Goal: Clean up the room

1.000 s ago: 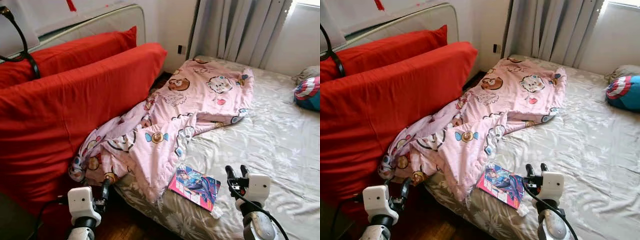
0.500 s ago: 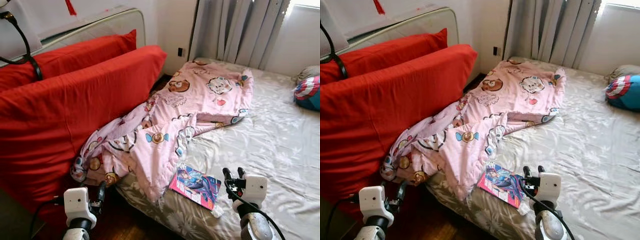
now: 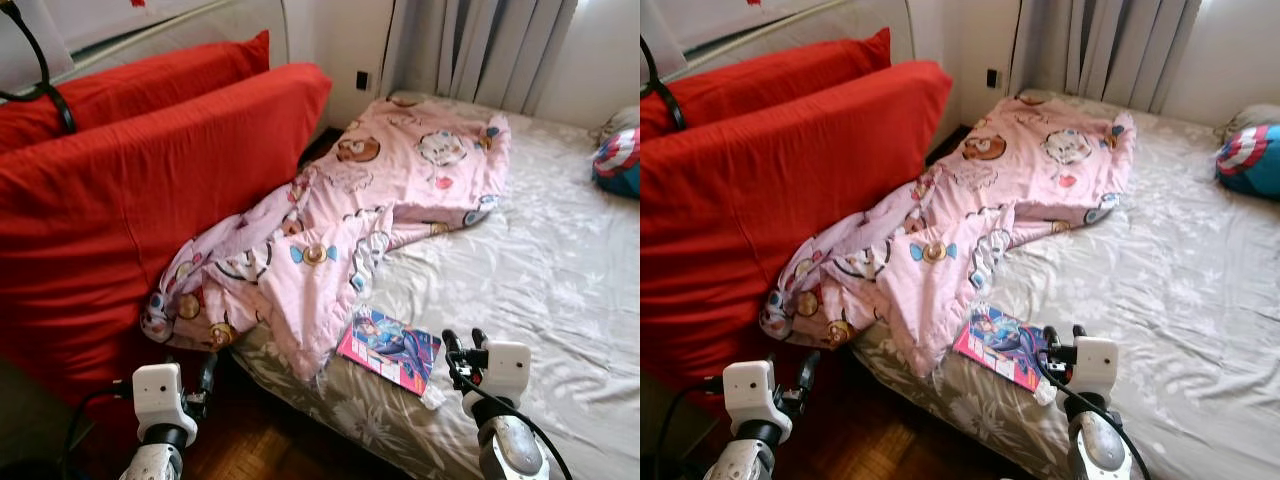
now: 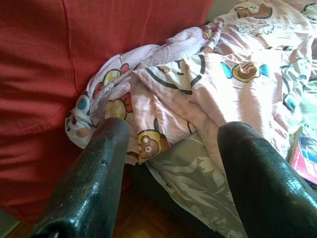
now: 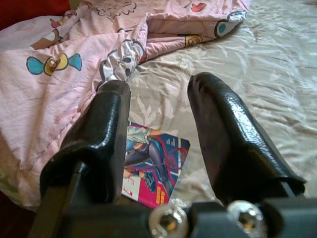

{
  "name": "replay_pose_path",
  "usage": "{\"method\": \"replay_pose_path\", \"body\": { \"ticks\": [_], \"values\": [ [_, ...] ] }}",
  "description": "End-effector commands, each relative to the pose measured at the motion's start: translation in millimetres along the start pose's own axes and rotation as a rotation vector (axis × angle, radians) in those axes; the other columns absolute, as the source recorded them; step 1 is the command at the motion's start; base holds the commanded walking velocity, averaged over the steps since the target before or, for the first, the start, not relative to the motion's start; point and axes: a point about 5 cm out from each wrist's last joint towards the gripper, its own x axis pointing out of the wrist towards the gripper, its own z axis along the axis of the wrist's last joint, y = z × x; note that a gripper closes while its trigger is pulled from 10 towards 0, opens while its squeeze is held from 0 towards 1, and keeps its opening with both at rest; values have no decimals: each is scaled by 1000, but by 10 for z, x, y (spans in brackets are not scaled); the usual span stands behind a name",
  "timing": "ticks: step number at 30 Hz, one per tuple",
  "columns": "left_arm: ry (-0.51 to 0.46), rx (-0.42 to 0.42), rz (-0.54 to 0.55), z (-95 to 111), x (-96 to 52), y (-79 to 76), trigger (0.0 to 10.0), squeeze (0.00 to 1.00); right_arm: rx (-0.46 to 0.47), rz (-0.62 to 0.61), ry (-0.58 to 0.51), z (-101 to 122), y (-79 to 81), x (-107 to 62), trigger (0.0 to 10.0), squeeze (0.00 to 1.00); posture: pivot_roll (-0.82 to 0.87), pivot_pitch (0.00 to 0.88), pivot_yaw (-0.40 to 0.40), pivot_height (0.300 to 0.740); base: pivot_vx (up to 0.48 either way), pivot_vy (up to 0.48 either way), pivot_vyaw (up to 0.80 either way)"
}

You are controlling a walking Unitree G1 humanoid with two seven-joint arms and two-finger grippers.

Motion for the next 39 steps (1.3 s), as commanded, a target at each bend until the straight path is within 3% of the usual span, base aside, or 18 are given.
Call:
{"method": "replay_pose_path", "body": {
  "ticks": [1,15,20,23,31,39],
  "values": [
    [6,-8,-3,10,-8,-18,10000,0,-2,6,20,-16,17,-3,10000,0,-131,157,5,670,0,0,0],
    [13,9,-32,42,19,-5,10000,0,7,32,-9,27,75,-1,10000,0,-129,177,6,665,0,0,0],
    [20,-14,-42,49,33,-15,10000,0,-11,54,51,-35,94,16,10000,0,-126,182,0,660,0,0,0],
    [21,-4,-61,49,47,-33,10000,0,-18,69,16,3,108,19,10000,0,-128,185,-1,636,0,0,0],
    [10,3,-93,86,137,-71,10000,0,-15,90,-6,49,123,39,10000,0,-133,188,-4,636,0,0,0],
    [5,-40,-72,99,170,-127,10000,0,-11,87,-9,45,125,36,10000,0,-137,187,-2,636,0,0,0]
  ]
}}
